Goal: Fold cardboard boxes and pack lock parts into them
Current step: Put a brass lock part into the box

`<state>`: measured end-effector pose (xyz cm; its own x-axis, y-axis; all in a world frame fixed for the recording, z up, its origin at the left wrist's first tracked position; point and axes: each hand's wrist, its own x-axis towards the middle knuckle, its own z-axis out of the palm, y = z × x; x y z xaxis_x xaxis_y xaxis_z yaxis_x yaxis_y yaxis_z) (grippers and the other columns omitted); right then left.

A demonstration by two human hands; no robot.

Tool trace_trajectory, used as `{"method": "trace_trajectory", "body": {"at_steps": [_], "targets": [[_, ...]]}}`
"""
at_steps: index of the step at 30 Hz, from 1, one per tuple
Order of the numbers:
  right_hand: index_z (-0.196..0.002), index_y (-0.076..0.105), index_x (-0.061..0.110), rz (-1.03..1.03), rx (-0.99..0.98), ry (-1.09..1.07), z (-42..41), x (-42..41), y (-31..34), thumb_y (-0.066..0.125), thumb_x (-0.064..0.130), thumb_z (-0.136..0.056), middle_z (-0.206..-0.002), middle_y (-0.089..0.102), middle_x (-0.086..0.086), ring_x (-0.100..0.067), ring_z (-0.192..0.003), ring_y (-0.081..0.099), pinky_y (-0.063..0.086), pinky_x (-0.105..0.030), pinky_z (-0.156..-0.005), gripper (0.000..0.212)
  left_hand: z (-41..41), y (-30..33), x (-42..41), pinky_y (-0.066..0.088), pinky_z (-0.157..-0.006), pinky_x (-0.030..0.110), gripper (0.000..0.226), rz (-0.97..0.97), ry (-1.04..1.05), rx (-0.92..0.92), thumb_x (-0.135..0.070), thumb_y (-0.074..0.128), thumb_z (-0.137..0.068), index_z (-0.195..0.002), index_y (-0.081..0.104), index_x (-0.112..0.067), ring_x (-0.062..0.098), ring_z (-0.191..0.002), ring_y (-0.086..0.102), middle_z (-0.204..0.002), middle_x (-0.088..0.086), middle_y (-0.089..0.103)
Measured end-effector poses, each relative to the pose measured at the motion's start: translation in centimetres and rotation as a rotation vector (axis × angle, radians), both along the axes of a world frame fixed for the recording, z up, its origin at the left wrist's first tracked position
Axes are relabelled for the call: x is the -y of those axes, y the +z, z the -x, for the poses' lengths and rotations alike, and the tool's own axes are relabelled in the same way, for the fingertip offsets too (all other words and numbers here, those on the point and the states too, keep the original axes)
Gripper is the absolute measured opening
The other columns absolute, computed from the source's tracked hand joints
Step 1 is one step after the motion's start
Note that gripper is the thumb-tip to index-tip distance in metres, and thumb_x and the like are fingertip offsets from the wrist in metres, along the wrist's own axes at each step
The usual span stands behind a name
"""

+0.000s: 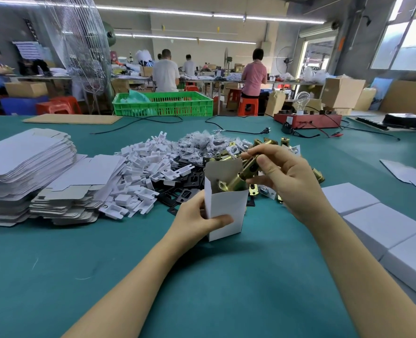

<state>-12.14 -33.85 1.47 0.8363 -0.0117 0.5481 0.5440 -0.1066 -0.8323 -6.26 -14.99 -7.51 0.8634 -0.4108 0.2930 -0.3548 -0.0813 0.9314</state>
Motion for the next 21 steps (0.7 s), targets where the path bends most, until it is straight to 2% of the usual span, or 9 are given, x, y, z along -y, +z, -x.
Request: {"method": "trace_trajectory", "body": {"at_steps": [4,6,11,13,15,18,21], "targets": [[-0.107,0.065,0.015,0.416,0.03,-0.059,-0.8,0.4,1.7,0.05,0.009,-0.097,-0.103,0.07,-0.001,-0.013,-0.096,0.066,0.053,-0.023,-0.076,0.019,0.1,0.1,0.0,0.053,-0.073,0.016,0.039,0.013,-0.007,-0.001,-0.03,0.083,-0.068,-0.102,0.065,-0.032,0.004,-0.089,0.069,-0.095,-0.018,0.071],[-0.107,0.067,0.019,0.554,0.02,-0.075,-1.2,0.5,2.5,0.052,0.012,-0.097,-0.1,0.071,0.006,-0.009,-0.096,0.065,0.049,-0.021,-0.079,0.019,0.0,0.1,0.0,0.051,-0.072,0.015,0.039,0.014,-0.012,-0.003,-0.028,0.084,-0.07,-0.104,0.065,-0.032,0.003,-0.09,0.068,-0.097,-0.018,0.071],[-0.106,0.069,0.018,0.654,0.007,-0.094,-1.7,0.2,3.4,0.054,0.015,-0.097,-0.099,0.071,0.009,-0.002,-0.096,0.063,0.049,-0.023,-0.085,0.018,-0.1,0.0,0.0,0.052,-0.073,0.015,0.04,0.016,-0.01,-0.009,-0.026,0.084,-0.071,-0.105,0.065,-0.031,0.003,-0.091,0.068,-0.099,-0.017,0.071],[-0.105,0.071,0.016,0.671,0.042,-0.098,-1.8,-0.1,3.5,0.056,0.012,-0.096,-0.091,0.068,0.016,0.01,-0.079,0.06,0.044,-0.008,-0.071,0.018,-0.1,0.0,0.0,0.052,-0.074,0.016,0.04,0.014,-0.013,-0.003,-0.025,0.084,-0.072,-0.106,0.065,-0.031,0.003,-0.091,0.068,-0.099,-0.016,0.071],[-0.106,0.071,0.013,0.683,0.064,-0.112,-1.7,-0.2,3.5,0.057,0.01,-0.095,-0.085,0.064,0.02,0.015,-0.066,0.055,0.038,-0.002,-0.061,0.018,0.0,0.0,-0.1,0.052,-0.074,0.015,0.041,0.014,-0.016,-0.002,-0.025,0.083,-0.072,-0.108,0.065,-0.03,0.004,-0.092,0.068,-0.1,-0.016,0.071],[-0.106,0.069,0.017,0.705,0.03,-0.108,-1.8,-0.3,3.3,0.059,0.011,-0.094,-0.09,0.068,0.014,0.01,-0.074,0.059,0.04,-0.005,-0.064,0.017,0.1,0.1,-0.1,0.052,-0.075,0.016,0.043,0.017,-0.014,0.003,-0.029,0.082,-0.07,-0.109,0.064,-0.033,0.004,-0.093,0.068,-0.101,-0.016,0.071],[-0.101,0.067,0.017,0.791,-0.041,-0.101,-1.8,-0.2,3.2,0.062,0.013,-0.092,-0.093,0.069,0.008,-0.004,-0.088,0.062,0.048,-0.017,-0.074,0.011,0.0,0.0,-0.1,0.053,-0.077,0.018,0.043,0.013,-0.008,0.004,-0.032,0.082,-0.068,-0.107,0.064,-0.034,0.005,-0.093,0.068,-0.101,-0.016,0.071]]}}
